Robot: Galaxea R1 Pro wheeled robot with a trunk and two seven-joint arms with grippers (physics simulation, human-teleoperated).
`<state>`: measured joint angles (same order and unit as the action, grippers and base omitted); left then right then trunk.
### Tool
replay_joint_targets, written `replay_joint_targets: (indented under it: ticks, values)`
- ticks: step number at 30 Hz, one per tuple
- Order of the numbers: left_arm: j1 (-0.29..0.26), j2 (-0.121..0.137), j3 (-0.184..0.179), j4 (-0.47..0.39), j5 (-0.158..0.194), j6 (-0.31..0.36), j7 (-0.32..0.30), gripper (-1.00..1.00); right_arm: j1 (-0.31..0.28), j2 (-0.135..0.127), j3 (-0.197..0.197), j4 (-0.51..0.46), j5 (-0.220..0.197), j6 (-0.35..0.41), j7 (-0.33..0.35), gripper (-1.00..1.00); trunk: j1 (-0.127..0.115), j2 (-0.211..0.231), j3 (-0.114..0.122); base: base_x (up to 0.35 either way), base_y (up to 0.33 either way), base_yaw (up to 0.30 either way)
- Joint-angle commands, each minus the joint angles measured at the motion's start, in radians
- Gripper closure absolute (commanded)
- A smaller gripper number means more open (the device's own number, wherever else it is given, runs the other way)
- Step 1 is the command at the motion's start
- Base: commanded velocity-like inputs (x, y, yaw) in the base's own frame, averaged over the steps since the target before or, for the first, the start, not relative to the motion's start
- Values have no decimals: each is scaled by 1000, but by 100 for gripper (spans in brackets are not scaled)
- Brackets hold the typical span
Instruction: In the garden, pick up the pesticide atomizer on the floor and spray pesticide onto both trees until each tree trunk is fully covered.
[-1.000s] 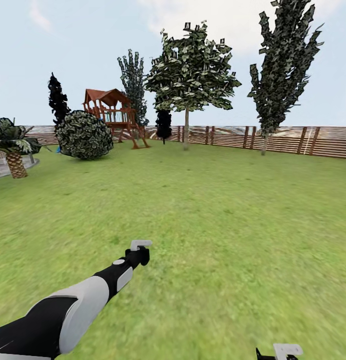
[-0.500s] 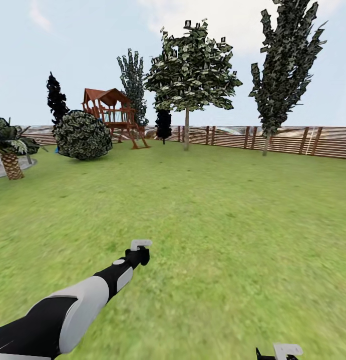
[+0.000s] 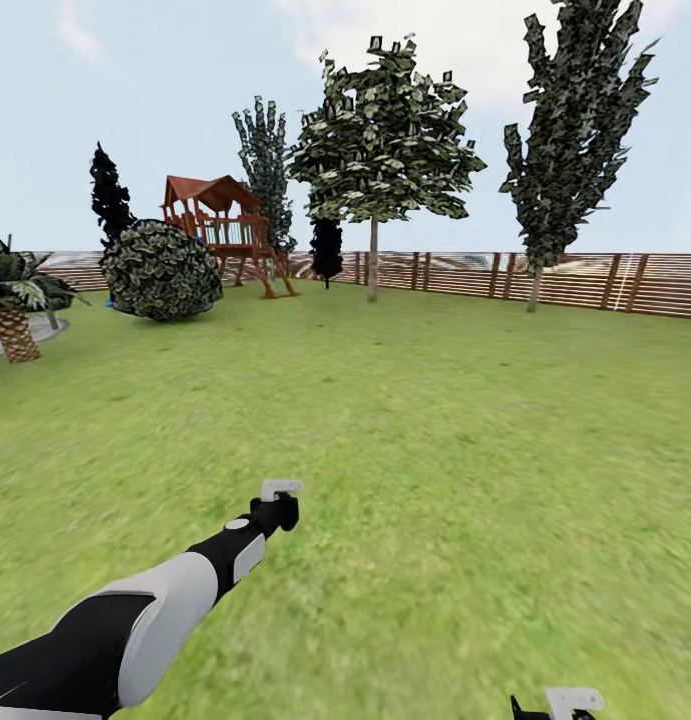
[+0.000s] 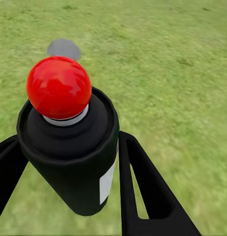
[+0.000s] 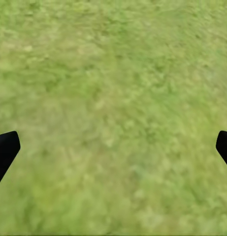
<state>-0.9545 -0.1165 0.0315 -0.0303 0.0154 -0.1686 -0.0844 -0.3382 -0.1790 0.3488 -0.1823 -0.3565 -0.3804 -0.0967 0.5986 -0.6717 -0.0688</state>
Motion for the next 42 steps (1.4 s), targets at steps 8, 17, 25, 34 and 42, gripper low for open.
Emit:
replay_joint_targets:
  ticks: [8, 17, 25, 34, 42]
  values:
    - [-1, 0, 2, 1, 0, -3, -3, 100, 0, 0, 6, 180, -10, 2, -5, -100, 1, -1, -2, 350, 0, 0]
    - [-1, 2, 2, 1, 0, -3, -3, 100, 1, 3, 6, 238, -10, 5, -4, -100, 1, -1, -2, 350, 0, 0]
    - [-1, 5, 2, 0, 0, -3, -2, 100, 1, 12, 6, 239, -10, 5, -3, -100, 1, -1, -2, 350, 0, 0]
    - [-1, 5, 2, 0, 0, -3, -1, 100, 1, 12, 6, 239, -10, 5, -3, -100, 1, -1, -2, 350, 0, 0]
    - [-1, 5, 2, 0, 0, -3, -1, 100, 2, 12, 6, 239, -10, 5, -3, -100, 1, -1, -2, 350, 0, 0]
